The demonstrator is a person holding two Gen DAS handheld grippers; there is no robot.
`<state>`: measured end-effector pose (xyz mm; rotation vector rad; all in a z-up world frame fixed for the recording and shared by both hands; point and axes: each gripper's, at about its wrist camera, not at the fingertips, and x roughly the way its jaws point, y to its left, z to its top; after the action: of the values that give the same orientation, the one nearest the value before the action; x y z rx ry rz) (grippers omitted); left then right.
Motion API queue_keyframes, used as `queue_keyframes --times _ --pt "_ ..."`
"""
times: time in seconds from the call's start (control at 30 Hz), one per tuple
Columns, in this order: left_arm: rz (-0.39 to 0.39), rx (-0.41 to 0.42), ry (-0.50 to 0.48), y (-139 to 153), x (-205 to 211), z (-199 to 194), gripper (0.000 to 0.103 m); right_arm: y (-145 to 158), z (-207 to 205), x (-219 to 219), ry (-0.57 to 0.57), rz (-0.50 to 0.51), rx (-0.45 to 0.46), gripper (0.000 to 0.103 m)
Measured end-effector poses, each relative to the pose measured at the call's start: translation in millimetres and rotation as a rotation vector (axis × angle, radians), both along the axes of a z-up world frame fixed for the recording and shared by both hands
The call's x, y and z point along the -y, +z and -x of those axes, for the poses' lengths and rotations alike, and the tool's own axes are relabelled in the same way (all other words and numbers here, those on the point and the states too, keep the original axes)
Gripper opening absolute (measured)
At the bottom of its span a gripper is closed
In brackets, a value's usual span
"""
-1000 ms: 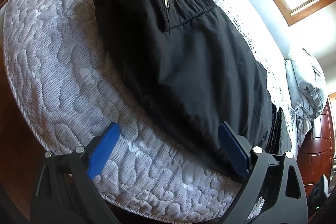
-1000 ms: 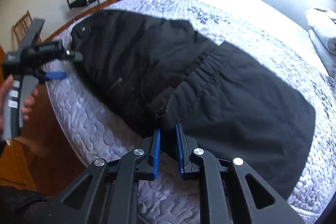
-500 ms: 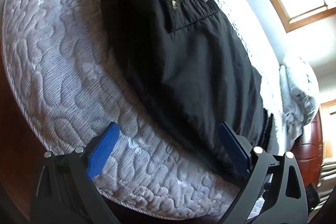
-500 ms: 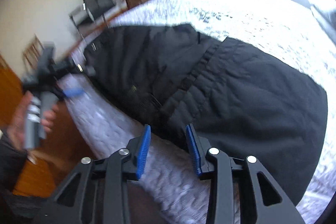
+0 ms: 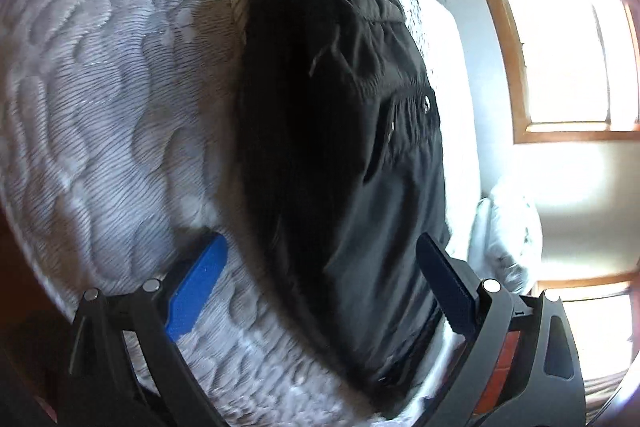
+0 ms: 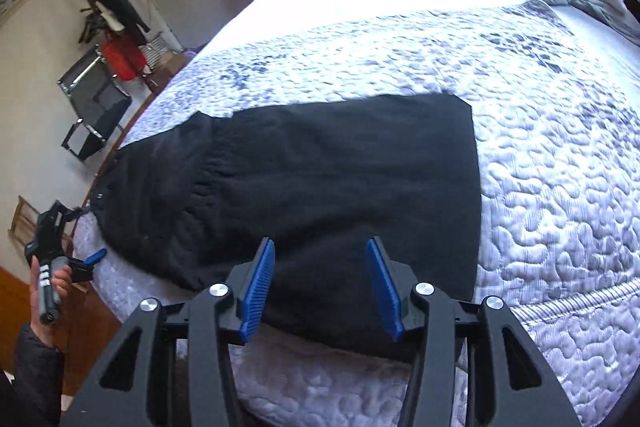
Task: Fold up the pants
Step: 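Lower the left gripper onto the end of the black pants and close it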
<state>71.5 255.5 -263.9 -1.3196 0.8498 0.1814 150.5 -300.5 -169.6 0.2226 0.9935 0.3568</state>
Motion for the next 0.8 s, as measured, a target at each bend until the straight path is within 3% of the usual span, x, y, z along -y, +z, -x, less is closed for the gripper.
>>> queue_keyframes --times 0.23,0.33,0.47,0.57,0.63,0.8 --pt "0.077 0.022 0.052 -13 -10 -15 0.095 -19 -5 -5 -0.001 -0.001 -0.029 0.049" --pt "0.14 0.084 0.04 -17 -7 -26 0.095 -22 -7 -6 0.0 -0.005 -0.034 0.049" --pt "0.187 0.079 0.053 -27 -8 -36 0.094 -25 -9 -6 0.001 -0.004 -0.038 0.049" --pt "0.224 0.121 0.065 -28 -9 -39 0.093 -27 -9 -7 0.005 0.001 -0.038 0.05" --pt "0.231 0.115 0.067 -30 -11 -42 0.077 -28 -10 -8 0.008 0.007 -0.039 0.051" --pt "0.241 0.029 0.043 -39 -14 -52 0.073 -30 -10 -11 0.02 0.023 -0.037 0.054"
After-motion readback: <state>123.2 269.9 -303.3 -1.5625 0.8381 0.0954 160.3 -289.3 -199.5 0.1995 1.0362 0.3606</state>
